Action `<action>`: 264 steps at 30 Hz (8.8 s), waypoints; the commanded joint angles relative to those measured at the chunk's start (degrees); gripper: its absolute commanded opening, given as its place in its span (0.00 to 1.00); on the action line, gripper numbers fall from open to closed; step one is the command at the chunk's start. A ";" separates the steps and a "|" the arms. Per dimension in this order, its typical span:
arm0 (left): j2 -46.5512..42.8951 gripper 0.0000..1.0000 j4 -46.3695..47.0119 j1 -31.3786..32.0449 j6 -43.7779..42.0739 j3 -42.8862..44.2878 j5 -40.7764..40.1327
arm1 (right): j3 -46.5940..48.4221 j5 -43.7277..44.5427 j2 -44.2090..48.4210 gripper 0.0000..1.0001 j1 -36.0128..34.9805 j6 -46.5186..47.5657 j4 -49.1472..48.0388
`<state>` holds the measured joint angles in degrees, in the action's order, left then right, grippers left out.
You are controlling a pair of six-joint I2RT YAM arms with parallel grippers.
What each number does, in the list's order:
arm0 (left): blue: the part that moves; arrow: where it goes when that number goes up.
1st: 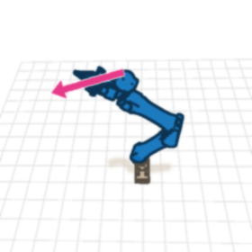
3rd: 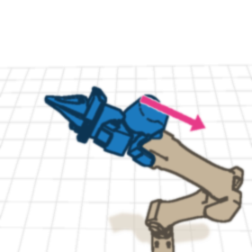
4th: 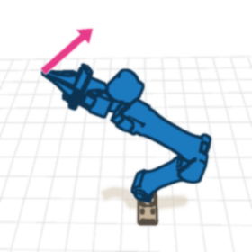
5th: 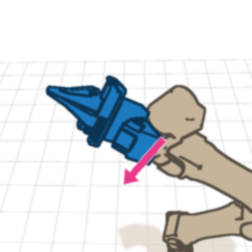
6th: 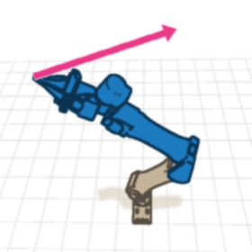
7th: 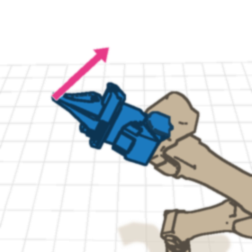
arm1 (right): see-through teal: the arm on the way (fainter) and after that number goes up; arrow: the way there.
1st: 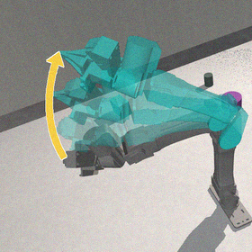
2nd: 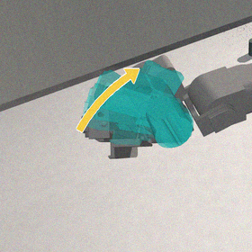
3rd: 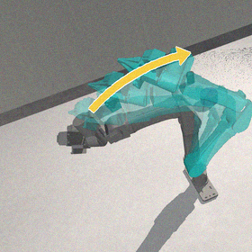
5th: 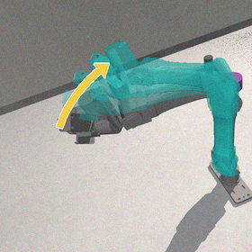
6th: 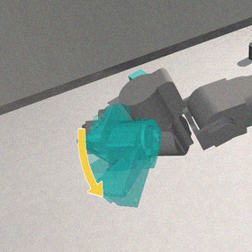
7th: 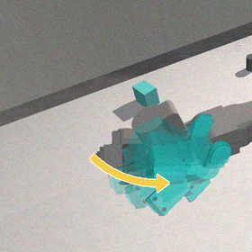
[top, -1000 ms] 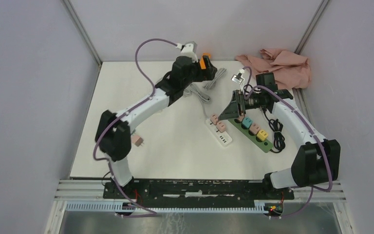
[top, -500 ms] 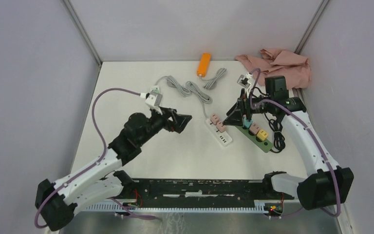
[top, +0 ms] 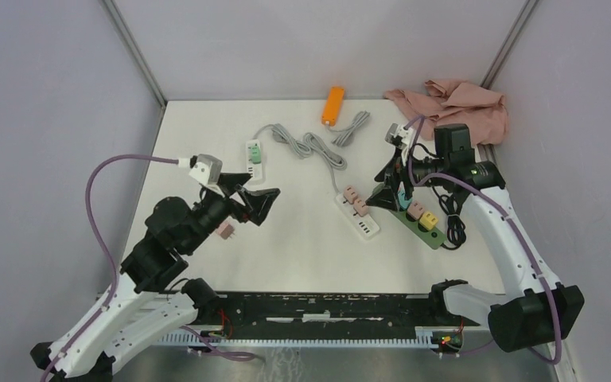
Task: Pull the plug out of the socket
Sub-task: Place the socket at the center of the board, then move the socket to the center of the board, then remove the plug from the socket.
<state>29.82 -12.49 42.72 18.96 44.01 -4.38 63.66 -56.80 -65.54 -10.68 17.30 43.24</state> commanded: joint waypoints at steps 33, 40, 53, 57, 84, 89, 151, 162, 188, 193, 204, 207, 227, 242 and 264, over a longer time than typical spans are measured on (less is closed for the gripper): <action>22.05 1.00 0.90 -8.78 -22.64 -2.85 -5.62 | -1.54 41.25 -13.71 1.00 -18.28 -2.64 -11.86; 21.59 1.00 1.26 -8.75 -23.03 -3.14 -5.87 | -0.77 46.00 -21.08 1.00 -21.78 -3.28 -12.33; 20.29 1.00 1.64 -8.79 -23.09 -3.49 -5.43 | 1.37 54.21 -31.07 0.99 -24.58 -4.37 -11.35; 20.27 1.00 1.69 -8.80 -23.09 -3.58 -5.28 | 1.96 55.18 -32.25 0.92 -24.68 -4.63 -10.73; 18.52 1.00 2.26 -8.82 -23.71 -4.11 -5.49 | 3.13 37.43 -28.53 0.16 -26.02 9.20 -0.80; 18.52 1.00 2.30 -8.79 -23.75 -4.11 -5.59 | -0.21 34.79 -26.43 0.17 -32.14 18.80 1.22; 19.02 1.00 7.78 -8.84 -23.01 -7.09 10.59 | 3.36 8.98 -10.68 0.80 -25.11 42.41 21.47; 23.37 0.98 14.24 -8.73 5.80 0.18 24.48 | 4.09 7.82 -9.11 0.80 -23.28 43.69 23.29; 30.09 0.76 61.31 21.27 -22.68 -35.10 8.03 | 4.27 7.40 -12.03 0.80 -22.63 43.75 23.82; 35.07 0.74 64.07 21.80 -23.78 -33.98 8.44 | 2.51 7.49 -12.24 0.79 -22.73 42.50 21.27; 45.19 0.64 69.00 23.71 -26.55 -31.09 7.60 | -7.77 11.82 -9.15 0.77 -24.01 38.16 5.26; 47.48 0.57 68.47 23.75 -26.78 -29.68 7.89 | -8.96 14.15 -9.39 0.76 -25.41 37.19 2.64; 53.76 0.37 74.64 23.70 -26.00 -31.68 7.35 | -15.26 23.02 -11.68 0.63 -34.06 36.76 -8.16; 54.56 0.03 76.80 23.70 -24.72 -33.01 7.72 | -14.40 26.35 -14.39 0.40 -35.72 36.51 -7.74; 57.32 0.03 80.07 23.68 -23.69 -33.92 7.88 | -12.43 20.70 -14.20 0.00 -36.16 29.58 -9.13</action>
<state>85.06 65.41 66.13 -5.26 9.65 3.11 49.41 -33.43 -79.64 -45.56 53.08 36.82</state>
